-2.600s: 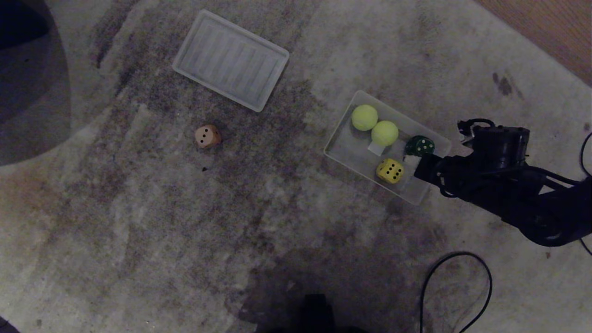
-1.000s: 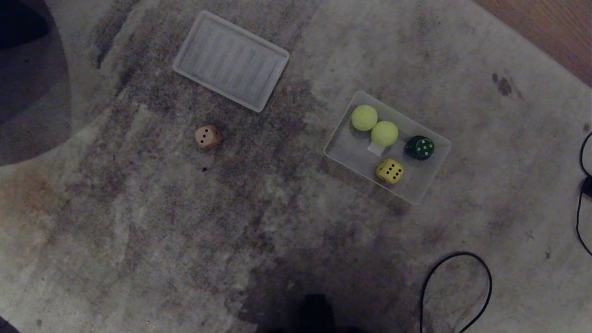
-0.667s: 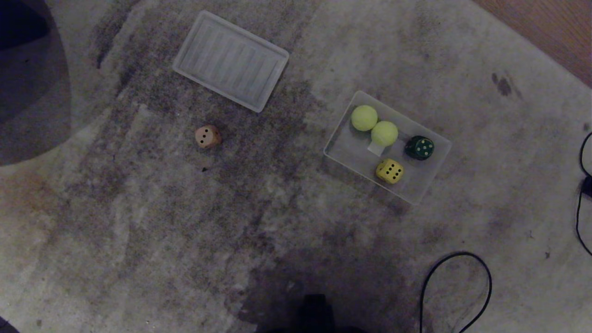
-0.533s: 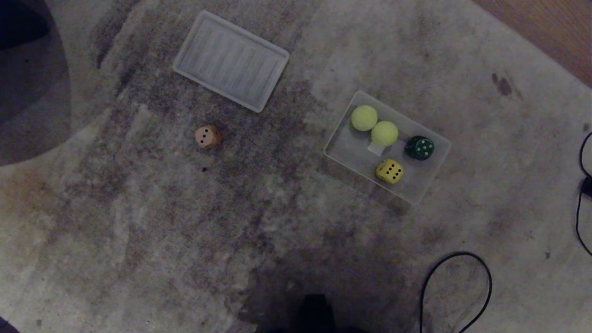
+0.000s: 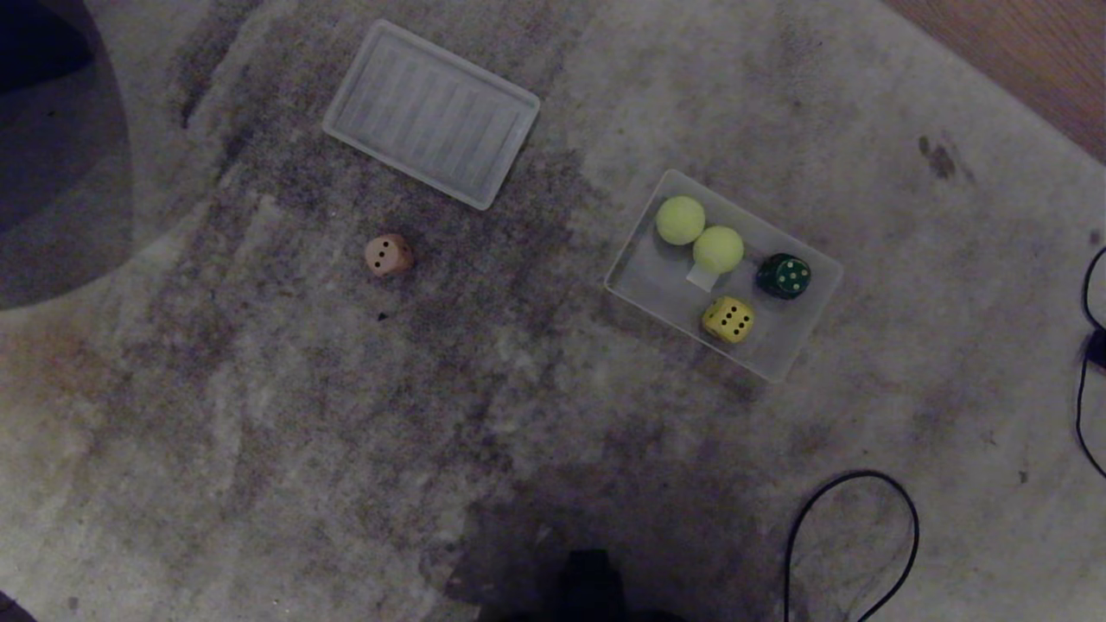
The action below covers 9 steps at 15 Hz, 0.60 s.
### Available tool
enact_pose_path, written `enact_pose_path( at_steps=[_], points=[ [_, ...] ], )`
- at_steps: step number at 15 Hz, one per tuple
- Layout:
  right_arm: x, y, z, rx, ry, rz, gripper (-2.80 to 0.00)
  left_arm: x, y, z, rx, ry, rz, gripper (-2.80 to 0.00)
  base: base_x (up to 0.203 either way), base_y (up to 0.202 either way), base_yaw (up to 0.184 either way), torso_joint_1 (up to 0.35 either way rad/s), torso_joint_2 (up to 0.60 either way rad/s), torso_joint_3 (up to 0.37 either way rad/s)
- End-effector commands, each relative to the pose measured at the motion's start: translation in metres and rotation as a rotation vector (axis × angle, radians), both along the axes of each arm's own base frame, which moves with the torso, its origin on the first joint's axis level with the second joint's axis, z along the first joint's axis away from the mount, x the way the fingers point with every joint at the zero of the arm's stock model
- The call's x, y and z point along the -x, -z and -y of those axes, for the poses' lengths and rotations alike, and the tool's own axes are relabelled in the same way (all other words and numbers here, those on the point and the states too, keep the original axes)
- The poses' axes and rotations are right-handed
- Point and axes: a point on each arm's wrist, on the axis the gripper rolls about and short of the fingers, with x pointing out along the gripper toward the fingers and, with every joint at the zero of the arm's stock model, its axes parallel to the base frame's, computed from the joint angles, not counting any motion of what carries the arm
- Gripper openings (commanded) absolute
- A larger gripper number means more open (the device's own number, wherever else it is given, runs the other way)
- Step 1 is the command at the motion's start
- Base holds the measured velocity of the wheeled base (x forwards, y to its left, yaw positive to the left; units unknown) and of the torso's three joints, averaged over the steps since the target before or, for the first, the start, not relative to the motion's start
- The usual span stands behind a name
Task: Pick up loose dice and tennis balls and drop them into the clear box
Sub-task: Pick up toys out of the box
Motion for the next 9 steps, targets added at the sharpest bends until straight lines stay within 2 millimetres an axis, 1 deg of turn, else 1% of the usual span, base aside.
enact_pose_path(
  at_steps=[1, 4, 9],
  points=[
    [0.0066, 0.003, 0.0, 0.009, -0.045, 0.051, -2.8, -0.0001, 0.0004, 0.0, 0.0, -0.001, -0.001, -2.8, 0.0, 0.0, 0.0, 0.0, 0.0, 0.0],
    [0.0164, 0.005, -0.0001, -0.003, -0.029, 0.182, -2.8, -0.0001, 0.0004, 0.0, 0.0, -0.001, -0.001, -2.8, 0.0, 0.0, 0.0, 0.0, 0.0, 0.0],
    [0.016, 0.0047, 0.0, -0.02, -0.016, 0.198, -2.8, -0.0001, 0.0004, 0.0, 0.0, -0.001, -0.001, -2.8, 0.0, 0.0, 0.0, 0.0, 0.0, 0.0]
  ],
)
